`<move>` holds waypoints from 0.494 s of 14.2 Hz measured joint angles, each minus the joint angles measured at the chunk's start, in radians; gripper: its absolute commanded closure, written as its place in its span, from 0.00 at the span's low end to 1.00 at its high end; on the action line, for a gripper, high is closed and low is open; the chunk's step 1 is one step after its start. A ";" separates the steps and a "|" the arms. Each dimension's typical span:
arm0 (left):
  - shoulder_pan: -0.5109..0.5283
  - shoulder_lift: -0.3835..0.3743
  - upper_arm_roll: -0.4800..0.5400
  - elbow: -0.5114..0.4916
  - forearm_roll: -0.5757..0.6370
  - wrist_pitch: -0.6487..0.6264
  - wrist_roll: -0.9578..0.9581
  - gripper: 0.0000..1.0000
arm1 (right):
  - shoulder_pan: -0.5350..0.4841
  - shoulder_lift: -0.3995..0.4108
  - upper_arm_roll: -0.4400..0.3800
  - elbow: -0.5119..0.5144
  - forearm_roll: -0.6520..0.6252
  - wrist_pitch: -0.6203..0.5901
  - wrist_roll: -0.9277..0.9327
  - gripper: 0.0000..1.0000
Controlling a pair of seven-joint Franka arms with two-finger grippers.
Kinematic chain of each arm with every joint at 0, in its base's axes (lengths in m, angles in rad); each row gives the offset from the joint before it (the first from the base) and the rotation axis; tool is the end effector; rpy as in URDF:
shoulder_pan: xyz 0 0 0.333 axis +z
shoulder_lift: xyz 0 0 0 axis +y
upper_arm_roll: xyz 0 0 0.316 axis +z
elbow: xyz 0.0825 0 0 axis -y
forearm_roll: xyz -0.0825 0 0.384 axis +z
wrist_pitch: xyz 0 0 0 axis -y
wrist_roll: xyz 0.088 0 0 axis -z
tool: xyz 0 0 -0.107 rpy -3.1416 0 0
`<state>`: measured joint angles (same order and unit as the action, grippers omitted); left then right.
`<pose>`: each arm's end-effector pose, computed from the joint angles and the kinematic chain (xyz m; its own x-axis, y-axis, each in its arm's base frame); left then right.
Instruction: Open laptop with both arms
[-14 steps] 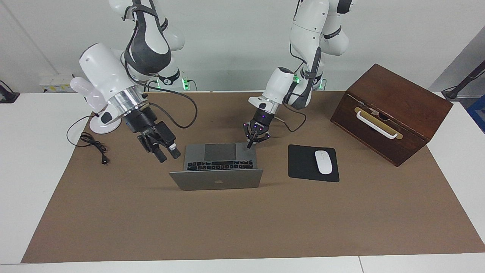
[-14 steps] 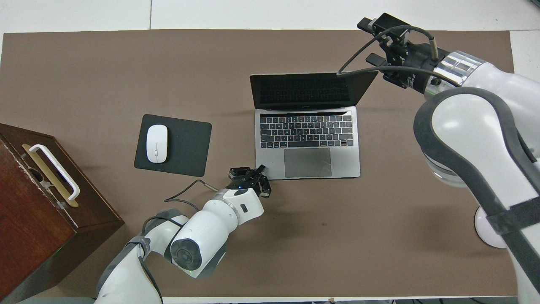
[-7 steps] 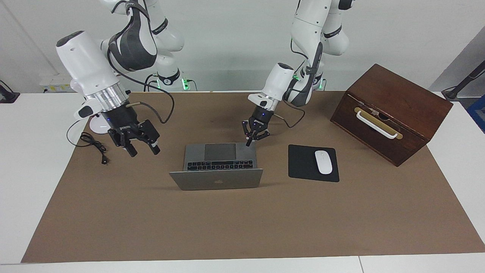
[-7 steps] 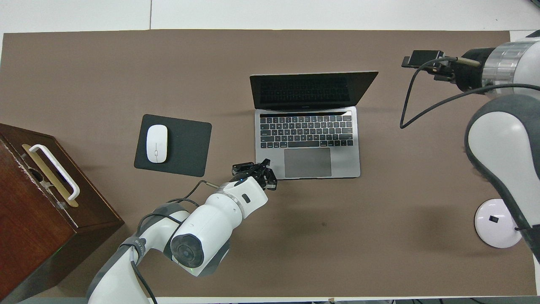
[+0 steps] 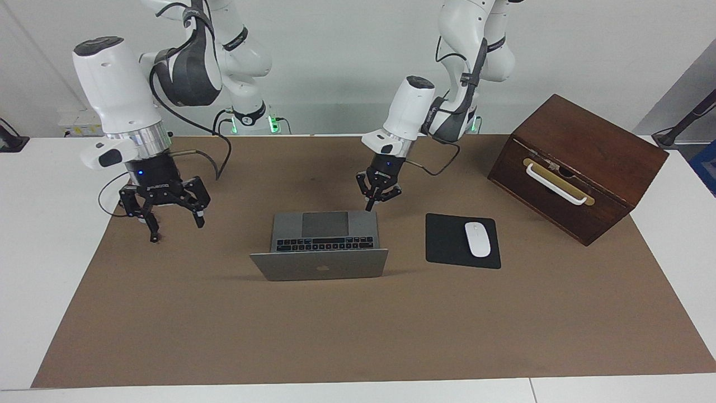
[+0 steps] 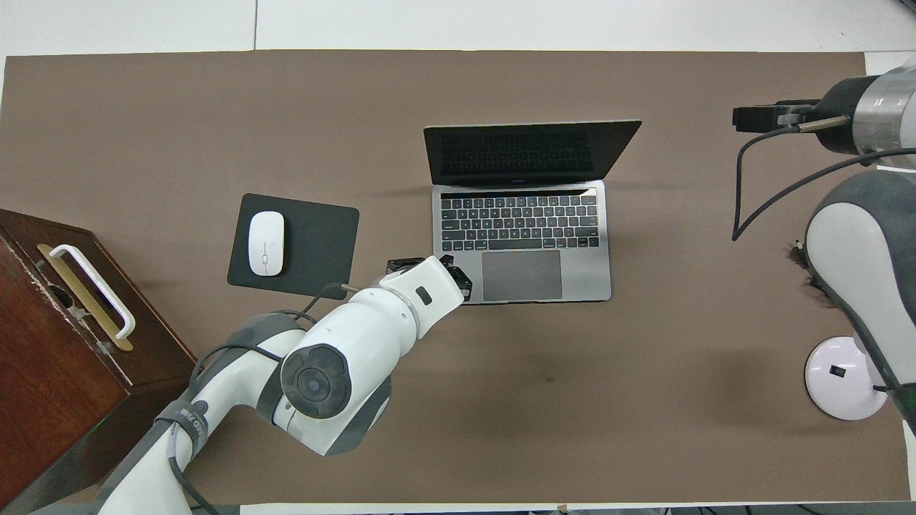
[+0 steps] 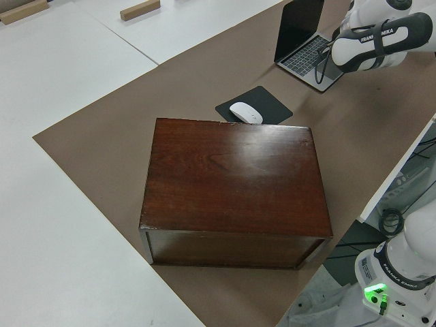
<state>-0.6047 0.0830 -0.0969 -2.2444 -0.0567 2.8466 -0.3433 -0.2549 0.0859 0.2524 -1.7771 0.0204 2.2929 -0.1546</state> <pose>0.4405 -0.3675 0.3884 0.8658 -0.2197 0.4495 -0.3428 -0.9150 0.2130 0.6248 -0.0063 0.5502 0.8983 0.1286 0.4200 0.1307 -0.9911 0.0240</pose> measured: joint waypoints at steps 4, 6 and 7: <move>0.021 -0.024 0.002 0.134 0.000 -0.310 -0.003 1.00 | -0.055 0.000 -0.002 0.010 -0.096 0.000 -0.319 0.00; 0.043 -0.025 0.004 0.196 0.000 -0.437 -0.003 1.00 | -0.086 0.000 -0.002 0.014 -0.172 0.017 -0.518 0.00; 0.055 -0.026 0.006 0.221 0.000 -0.485 -0.003 1.00 | -0.099 0.000 -0.002 0.014 -0.187 0.031 -0.580 0.00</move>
<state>-0.5500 0.0573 -0.0909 -2.0238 -0.0567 2.3621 -0.3459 -0.3535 0.0862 0.2507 -1.7627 -0.1666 2.3242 -0.7346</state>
